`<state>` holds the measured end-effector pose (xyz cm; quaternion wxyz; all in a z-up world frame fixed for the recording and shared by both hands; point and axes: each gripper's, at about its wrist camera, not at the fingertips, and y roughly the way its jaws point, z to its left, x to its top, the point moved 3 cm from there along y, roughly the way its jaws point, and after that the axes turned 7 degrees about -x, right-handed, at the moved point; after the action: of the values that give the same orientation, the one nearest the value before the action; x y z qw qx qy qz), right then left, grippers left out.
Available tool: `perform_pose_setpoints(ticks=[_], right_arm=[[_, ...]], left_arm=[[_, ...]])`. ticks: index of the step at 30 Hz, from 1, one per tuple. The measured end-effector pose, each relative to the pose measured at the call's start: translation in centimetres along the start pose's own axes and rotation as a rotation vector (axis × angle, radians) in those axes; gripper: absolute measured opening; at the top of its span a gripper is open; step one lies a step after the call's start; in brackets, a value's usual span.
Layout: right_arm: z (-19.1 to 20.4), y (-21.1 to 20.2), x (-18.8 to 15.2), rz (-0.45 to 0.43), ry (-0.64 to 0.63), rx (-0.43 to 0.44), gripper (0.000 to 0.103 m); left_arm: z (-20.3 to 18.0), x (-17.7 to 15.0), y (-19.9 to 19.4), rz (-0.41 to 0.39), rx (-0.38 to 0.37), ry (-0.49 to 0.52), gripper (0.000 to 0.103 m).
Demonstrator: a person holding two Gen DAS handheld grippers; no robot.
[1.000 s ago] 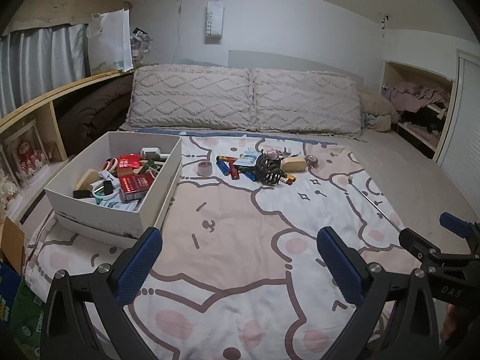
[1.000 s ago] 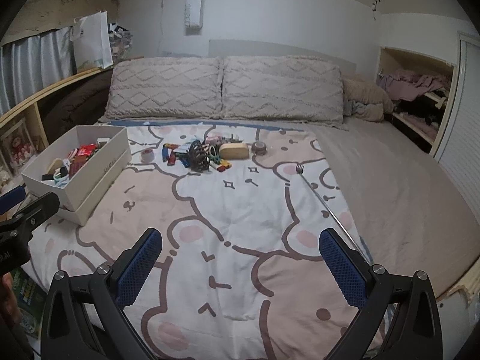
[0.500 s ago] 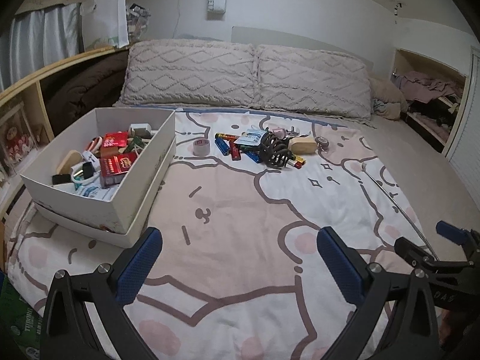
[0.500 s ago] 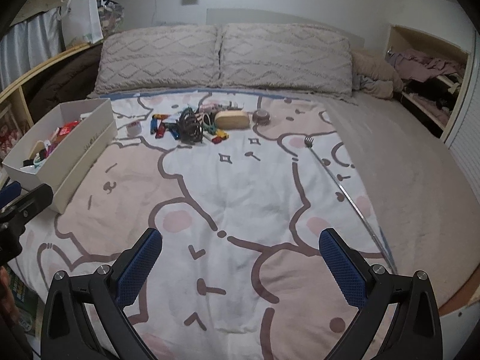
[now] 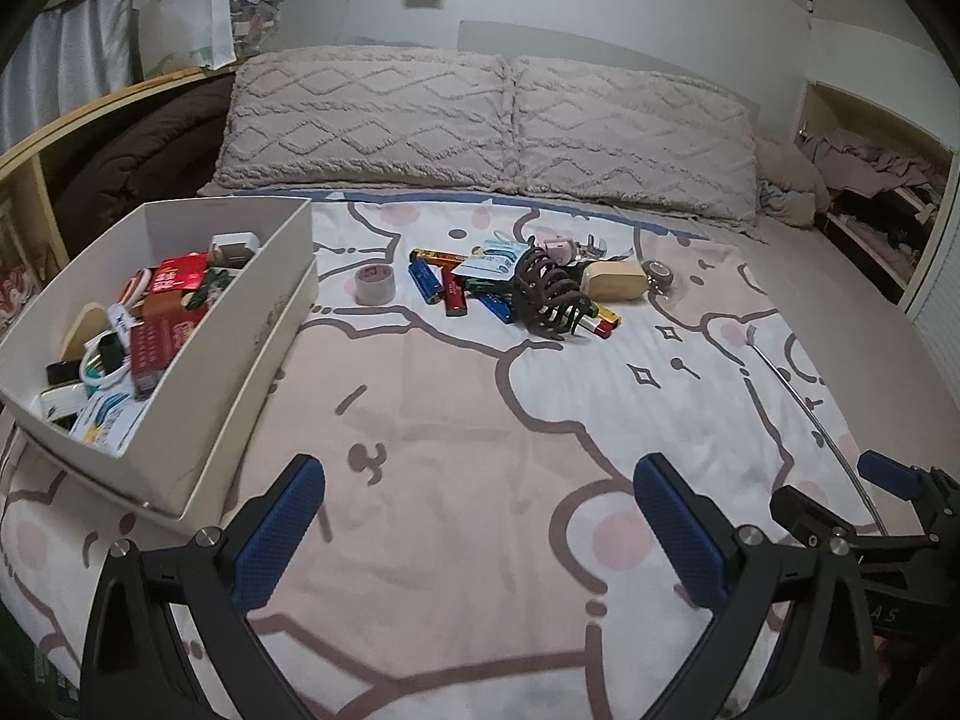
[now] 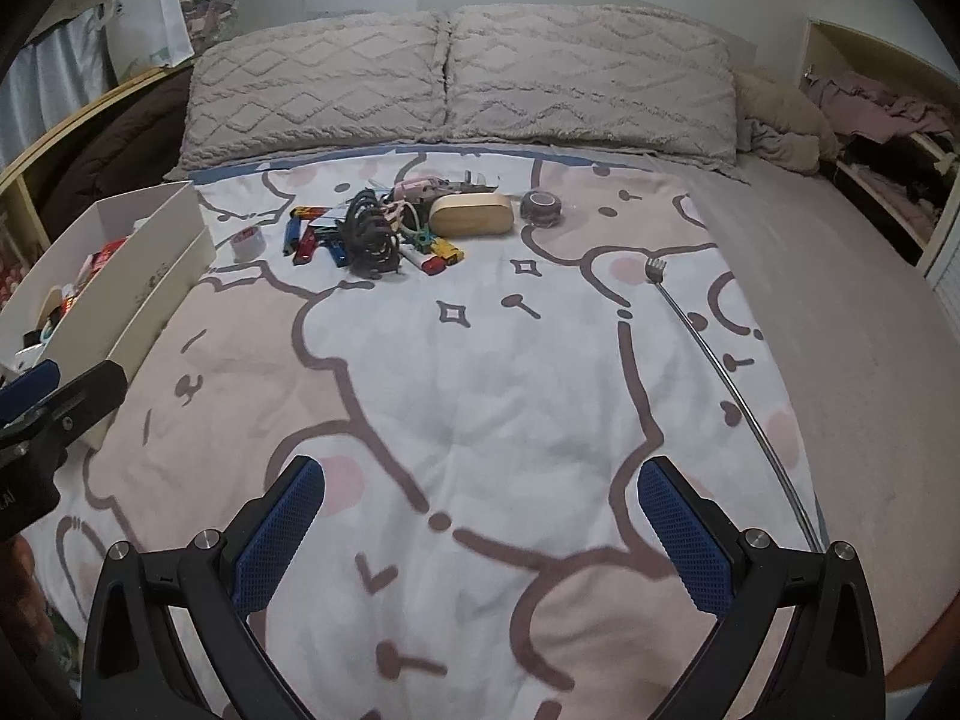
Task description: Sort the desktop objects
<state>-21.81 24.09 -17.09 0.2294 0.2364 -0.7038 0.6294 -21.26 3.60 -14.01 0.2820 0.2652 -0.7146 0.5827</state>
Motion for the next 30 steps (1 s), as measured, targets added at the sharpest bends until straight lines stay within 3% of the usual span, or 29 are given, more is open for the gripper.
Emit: perform_pose_setpoints(ticks=[17, 30], right_arm=[[-1.3, 6.2, 6.3, 0.073, 0.033, 0.026, 0.103], [-2.3, 12.5, 10.9, 0.122, 0.035, 0.028, 0.103]], left_arm=[[-1.0, 5.4, 8.1, 0.104, -0.043, -0.022, 0.103], [-1.9, 9.4, 15.2, 0.123, -0.059, -0.013, 0.103]])
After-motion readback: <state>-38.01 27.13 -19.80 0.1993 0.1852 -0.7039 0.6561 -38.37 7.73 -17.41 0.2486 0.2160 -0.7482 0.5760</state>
